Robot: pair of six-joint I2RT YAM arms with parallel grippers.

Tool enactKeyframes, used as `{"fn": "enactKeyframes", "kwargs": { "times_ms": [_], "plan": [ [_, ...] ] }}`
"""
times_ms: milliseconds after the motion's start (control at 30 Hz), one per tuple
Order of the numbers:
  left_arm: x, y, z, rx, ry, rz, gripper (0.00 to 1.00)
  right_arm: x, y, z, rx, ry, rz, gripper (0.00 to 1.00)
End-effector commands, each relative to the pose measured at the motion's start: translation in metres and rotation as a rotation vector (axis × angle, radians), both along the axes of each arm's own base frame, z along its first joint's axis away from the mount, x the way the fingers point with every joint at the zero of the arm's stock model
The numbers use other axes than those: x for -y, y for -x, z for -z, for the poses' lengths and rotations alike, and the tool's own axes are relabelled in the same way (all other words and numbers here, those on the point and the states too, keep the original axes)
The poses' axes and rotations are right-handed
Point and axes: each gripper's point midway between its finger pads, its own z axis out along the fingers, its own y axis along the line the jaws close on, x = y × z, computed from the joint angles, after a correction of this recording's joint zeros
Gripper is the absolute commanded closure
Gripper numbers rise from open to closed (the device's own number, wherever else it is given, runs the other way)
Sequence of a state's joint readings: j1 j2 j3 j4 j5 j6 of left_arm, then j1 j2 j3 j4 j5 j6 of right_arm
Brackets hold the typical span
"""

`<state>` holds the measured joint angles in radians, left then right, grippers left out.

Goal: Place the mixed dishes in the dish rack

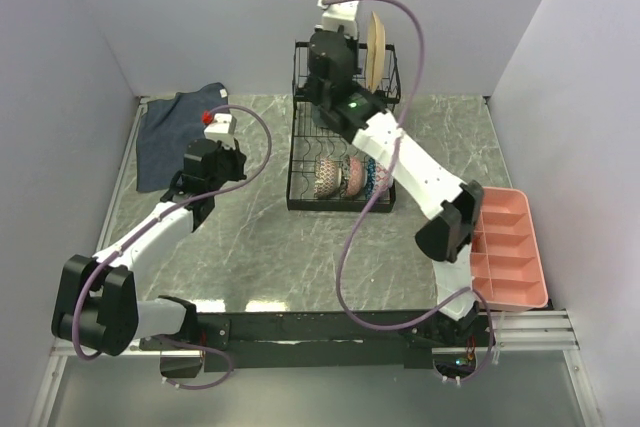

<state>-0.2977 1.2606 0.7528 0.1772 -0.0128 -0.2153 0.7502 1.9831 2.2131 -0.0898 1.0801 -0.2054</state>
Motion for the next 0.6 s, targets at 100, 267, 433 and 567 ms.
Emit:
{"fn": "enactKeyframes", "kwargs": {
  "times_ms": [100, 267, 433, 567],
  "plan": [
    [0.0, 0.008, -0.01, 0.041, 0.046, 0.003, 0.99, 0.026, 0.02, -0.068, 0.222, -0.208, 0.207, 1.0],
    [-0.001, 0.012, -0.006, 0.049, 0.048, 0.002, 0.99, 0.021, 0.013, -0.053, 0.168, -0.192, 0.172, 1.0],
    [-0.002, 0.014, -0.01, 0.086, 0.051, 0.005, 0.99, 0.025, 0.013, -0.035, 0.08, -0.127, 0.135, 1.0],
    [-0.009, 0.018, -0.006, 0.099, 0.047, -0.025, 0.99, 0.029, 0.014, -0.023, 0.031, -0.116, 0.102, 1.0]
  ]
}}
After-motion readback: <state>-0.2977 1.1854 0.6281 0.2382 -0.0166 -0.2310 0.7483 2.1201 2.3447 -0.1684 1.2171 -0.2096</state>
